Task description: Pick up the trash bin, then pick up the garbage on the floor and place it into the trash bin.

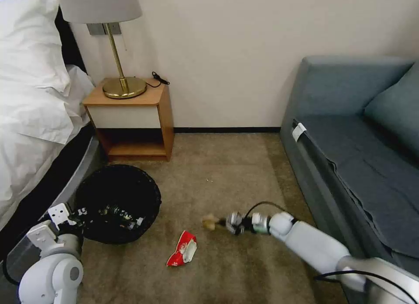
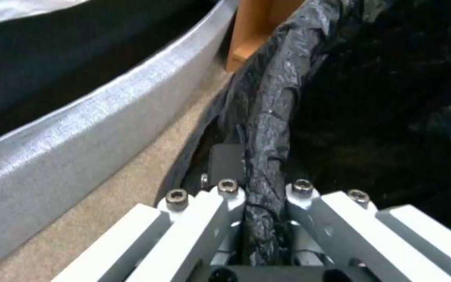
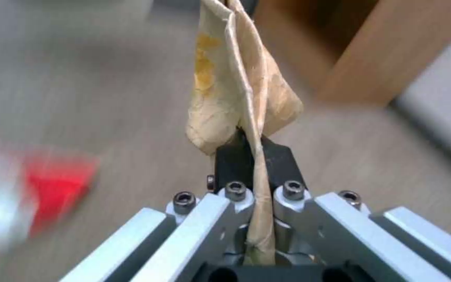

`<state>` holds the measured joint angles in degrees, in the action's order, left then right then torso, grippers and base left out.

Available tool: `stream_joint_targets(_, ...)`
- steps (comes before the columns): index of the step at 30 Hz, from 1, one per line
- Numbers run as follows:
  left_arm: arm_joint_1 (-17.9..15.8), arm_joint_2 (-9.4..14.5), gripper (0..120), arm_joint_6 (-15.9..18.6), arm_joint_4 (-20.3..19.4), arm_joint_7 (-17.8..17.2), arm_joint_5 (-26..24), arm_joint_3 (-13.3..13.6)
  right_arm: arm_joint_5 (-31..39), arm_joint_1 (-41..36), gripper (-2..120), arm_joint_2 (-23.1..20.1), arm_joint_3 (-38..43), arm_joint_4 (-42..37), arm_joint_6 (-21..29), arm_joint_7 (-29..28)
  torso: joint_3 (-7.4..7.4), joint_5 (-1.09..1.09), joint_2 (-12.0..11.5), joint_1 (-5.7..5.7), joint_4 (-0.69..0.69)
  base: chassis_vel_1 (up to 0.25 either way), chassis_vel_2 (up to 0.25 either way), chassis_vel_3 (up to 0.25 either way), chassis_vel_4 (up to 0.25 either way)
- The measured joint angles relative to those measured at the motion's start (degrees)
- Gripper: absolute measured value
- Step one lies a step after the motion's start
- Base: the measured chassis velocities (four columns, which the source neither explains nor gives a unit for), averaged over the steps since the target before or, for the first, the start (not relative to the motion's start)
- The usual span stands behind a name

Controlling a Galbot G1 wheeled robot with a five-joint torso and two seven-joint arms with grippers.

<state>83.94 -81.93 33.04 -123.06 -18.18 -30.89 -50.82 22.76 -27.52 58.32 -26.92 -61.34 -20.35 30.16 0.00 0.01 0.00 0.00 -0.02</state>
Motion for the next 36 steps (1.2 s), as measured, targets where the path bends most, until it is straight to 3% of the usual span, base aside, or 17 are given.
stream_joint_targets(6, 0.12, 0.11, 3, 0.13, -0.05, -0.07, 0.01, 0.19, 6.66, 4.67, 0, -0.59, 0.91, -16.41, 2.69, -6.40, 0.00, -0.03, 0.00, 0.00, 0.01, 0.000, 0.000, 0.000, 0.000)
stream_joint_targets(8, 0.21, 0.00, 3, 0.13, -0.05, -0.05, 0.06, 0.44, 10.80, 7.55, 0, 1.93, -2.39, -22.62, 4.43, -13.27, 0.00, -0.04, 0.00, 0.00, 0.01, 0.000, 0.000, 0.000, 0.000)
stream_joint_targets(9, 0.21, 0.00, 3, 0.13, -0.05, -0.05, 0.06, 0.44, 10.80, 7.55, 0, 1.93, -2.39, -22.62, 4.43, -13.27, 0.00, -0.04, 0.00, 0.00, 0.01, 0.000, 0.000, 0.000, 0.000)
stream_joint_targets(12, 0.21, -0.26, 3, 0.15, -0.22, -0.08, 0.22, 0.57, 15.96, 10.21, 0, 8.67, -9.68, -27.22, 5.57, -21.43, 0.00, -0.04, 0.00, 0.00, 0.03, 0.000, 0.000, 0.000, 0.000)
stream_joint_targets(14, 0.24, -0.43, 3, 0.16, -0.46, -0.09, 0.36, 0.75, 17.06, 10.93, 0, 12.99, -14.08, -26.95, 5.91, -25.15, 0.00, -0.02, 0.00, 0.00, 0.07, 0.000, 0.000, 0.000, 0.000)
stream_joint_targets(18, 0.18, -0.66, 3, 0.23, -0.68, -0.13, 0.49, 0.87, 17.08, 11.05, 0, 17.08, -19.94, -24.05, 6.12, -28.86, 0.00, -0.04, 0.00, 0.00, 0.04, 0.000, 0.000, 0.000, 0.000)
stream_joint_targets(26, 0.02, -0.79, 3, 0.30, -0.80, -0.16, 0.51, 0.88, 14.48, 9.20, 0, 18.40, -26.63, -22.07, 7.86, -32.03, 0.00, -0.02, 0.00, 0.00, 0.02, 0.000, 0.000, 0.000, 0.000)
stream_joint_targets(36, -0.15, -1.28, 3, 0.36, -0.88, -0.19, 1.02, 1.19, 13.03, 9.13, 36, 17.93, -26.32, -21.61, 8.50, -32.57, 0.00, -0.02, 0.00, 0.00, 0.01, 0.000, 0.000, 0.000, 0.000)
